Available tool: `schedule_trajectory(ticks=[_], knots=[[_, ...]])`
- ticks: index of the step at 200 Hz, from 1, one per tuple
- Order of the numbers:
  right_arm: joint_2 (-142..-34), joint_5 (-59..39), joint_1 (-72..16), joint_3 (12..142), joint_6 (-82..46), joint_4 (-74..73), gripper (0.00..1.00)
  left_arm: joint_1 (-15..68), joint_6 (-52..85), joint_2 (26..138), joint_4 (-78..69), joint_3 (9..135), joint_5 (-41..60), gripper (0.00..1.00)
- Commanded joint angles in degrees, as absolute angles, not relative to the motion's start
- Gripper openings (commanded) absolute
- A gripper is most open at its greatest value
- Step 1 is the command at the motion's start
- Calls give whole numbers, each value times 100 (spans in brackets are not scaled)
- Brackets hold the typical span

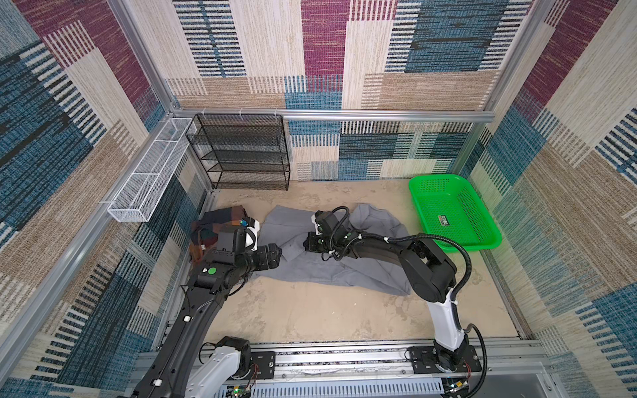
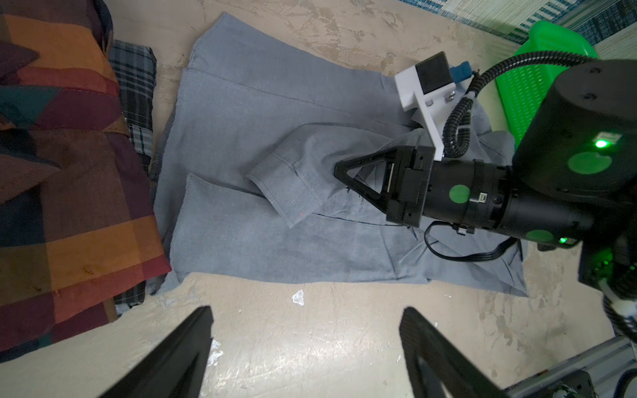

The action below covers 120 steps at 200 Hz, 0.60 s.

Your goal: Fold and stack the long sleeve shirts

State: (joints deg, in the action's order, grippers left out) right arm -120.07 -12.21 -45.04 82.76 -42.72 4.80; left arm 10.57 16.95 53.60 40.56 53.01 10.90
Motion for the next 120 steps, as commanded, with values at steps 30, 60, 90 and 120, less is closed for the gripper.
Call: schedule_trajectory(ticks=[30, 60, 90, 120], knots=[[-11800, -2468, -4269, 9730, -3626, 1960, 0, 1062, 1753, 5300, 4061, 5264, 2248, 88], [-11552, -2762, -4238, 9801, -3143, 2420, 0, 1063, 1700, 5036, 4376, 5378, 2406, 88], [-11084, -3106, -4253, 9392, -2432, 3088, 0, 1063, 1532, 4670, 4776, 5644, 2382, 88], [-10678, -3199, -4213, 8665, -2009, 3261, 0, 1063, 1624, 4604, 5124, 5883, 2642, 88]])
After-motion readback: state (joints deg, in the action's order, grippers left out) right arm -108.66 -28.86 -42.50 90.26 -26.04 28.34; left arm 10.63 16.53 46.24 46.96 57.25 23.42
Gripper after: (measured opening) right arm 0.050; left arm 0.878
